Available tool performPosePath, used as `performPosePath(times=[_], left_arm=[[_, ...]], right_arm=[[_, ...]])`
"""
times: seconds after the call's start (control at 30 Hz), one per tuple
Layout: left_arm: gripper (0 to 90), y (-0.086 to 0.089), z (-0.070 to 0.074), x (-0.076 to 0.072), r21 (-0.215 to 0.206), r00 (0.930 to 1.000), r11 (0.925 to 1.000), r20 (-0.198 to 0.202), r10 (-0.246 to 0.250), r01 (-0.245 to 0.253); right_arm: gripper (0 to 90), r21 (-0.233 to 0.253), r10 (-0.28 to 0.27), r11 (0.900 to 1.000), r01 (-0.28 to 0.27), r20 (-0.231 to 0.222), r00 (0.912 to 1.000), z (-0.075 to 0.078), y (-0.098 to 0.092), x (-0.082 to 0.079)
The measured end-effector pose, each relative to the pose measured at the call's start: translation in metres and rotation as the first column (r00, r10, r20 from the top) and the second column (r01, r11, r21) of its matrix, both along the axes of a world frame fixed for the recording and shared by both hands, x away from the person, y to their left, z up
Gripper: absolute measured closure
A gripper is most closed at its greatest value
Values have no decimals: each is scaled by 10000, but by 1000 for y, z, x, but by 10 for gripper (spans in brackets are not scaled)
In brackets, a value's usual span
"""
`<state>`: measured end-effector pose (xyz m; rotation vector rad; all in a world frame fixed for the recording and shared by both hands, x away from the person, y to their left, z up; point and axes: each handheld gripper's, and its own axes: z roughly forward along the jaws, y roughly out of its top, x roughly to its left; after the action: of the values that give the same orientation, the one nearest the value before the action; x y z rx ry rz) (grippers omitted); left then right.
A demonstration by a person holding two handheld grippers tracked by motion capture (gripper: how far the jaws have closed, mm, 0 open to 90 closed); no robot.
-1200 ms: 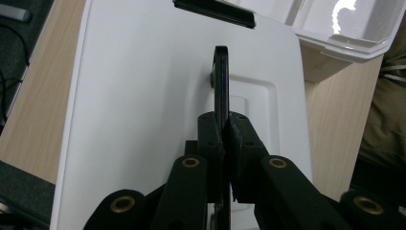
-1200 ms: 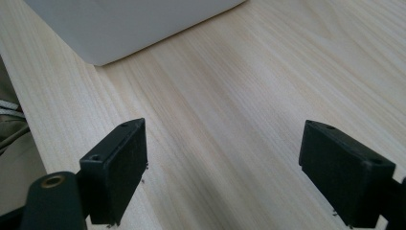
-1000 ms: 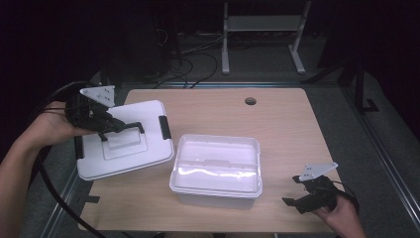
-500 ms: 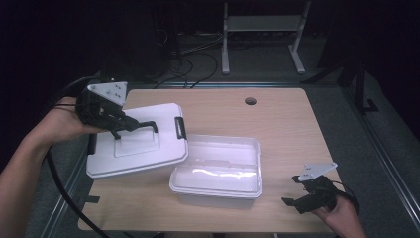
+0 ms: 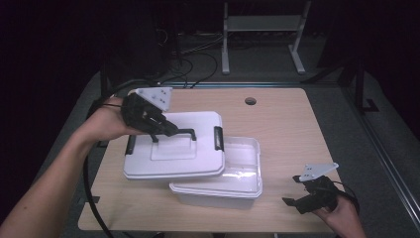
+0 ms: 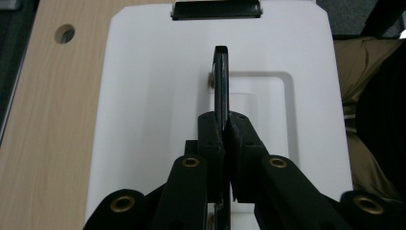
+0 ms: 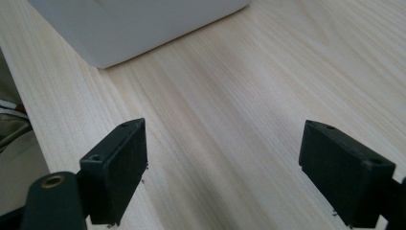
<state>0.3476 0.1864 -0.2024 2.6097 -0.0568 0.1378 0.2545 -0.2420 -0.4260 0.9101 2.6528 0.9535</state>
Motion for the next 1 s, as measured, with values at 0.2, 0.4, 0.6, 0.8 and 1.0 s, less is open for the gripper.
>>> performPosePath(times=[0.2,0.4,0.6,0.8,1.0], left_arm=[[852,-32,-12,3,-45,9987,9991,-279,-430,428],[852,-59,-22,3,-7,9949,9964,-552,-841,842],[852,-77,-32,3,-56,9907,9941,-822,-1085,1084],[852,-88,-45,6,-123,9878,9930,-1020,-1179,1173],[852,-88,-53,9,-43,9892,9948,-1057,-1015,1016]], right_arm=[[162,13,-1,10000,1,62,10000,1,-1,0],[163,32,-26,10000,25,53,10000,2,-2,0],[162,42,-25,10000,25,123,9999,2,-3,-1],[163,44,-29,10000,28,113,9999,2,-4,-1],[163,64,-1,10000,0,145,9999,3,-4,-1]])
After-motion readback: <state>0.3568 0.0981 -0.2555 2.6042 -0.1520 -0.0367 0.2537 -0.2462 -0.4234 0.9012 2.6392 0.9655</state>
